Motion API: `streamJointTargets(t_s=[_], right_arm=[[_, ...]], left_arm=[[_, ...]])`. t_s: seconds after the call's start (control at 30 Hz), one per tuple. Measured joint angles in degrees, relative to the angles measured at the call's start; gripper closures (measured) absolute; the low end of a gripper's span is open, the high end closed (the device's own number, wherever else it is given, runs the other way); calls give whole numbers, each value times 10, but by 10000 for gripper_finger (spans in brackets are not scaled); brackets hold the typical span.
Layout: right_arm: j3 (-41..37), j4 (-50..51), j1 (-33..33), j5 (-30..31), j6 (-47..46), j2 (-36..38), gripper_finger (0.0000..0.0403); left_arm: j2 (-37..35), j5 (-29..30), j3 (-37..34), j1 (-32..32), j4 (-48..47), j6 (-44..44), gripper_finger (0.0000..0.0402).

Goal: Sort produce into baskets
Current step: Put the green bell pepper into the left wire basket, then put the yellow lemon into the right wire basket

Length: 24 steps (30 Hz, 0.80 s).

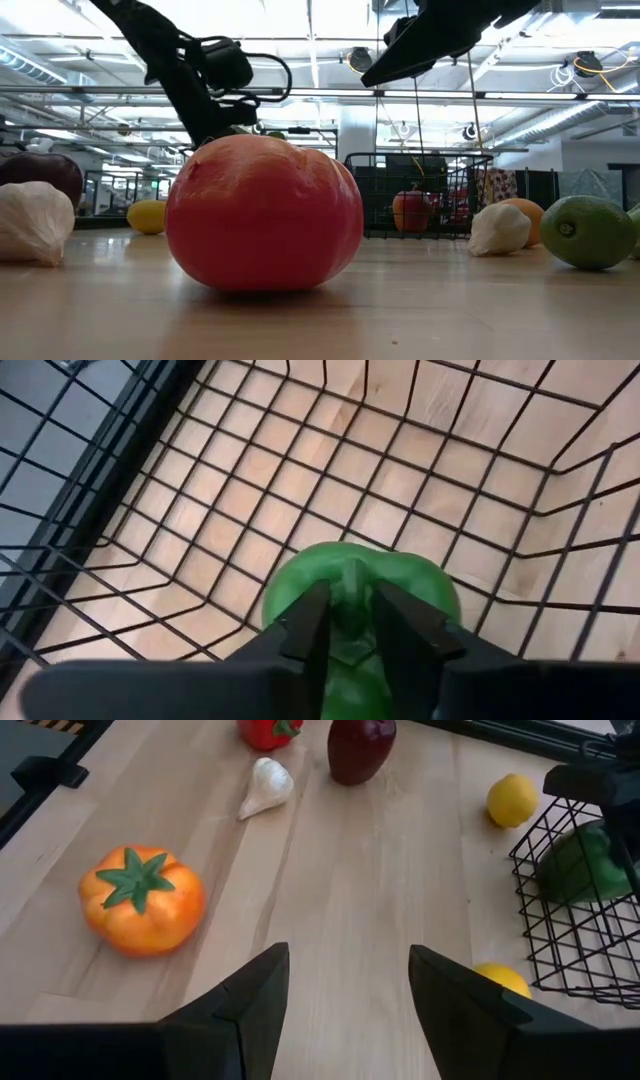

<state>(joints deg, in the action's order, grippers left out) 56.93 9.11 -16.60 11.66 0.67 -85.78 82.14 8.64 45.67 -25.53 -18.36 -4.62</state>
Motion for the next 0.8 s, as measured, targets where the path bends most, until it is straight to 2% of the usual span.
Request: streamJointTargets(t_s=[0.23, 0.53, 0.67, 0.8], right_arm=[[0, 12, 0, 0, -2, 0, 204], [0, 12, 0, 0, -5, 0, 204], [0, 21, 0, 3, -5, 0, 204], [-9, 23, 0, 4, -5, 0, 204]], left_arm=[[-25, 6, 35, 0, -44, 21, 273], [-75, 8, 100, 9, -127, 61, 269], [-110, 2, 110, 38, -125, 104, 269], [-144, -3, 111, 95, -120, 144, 269]])
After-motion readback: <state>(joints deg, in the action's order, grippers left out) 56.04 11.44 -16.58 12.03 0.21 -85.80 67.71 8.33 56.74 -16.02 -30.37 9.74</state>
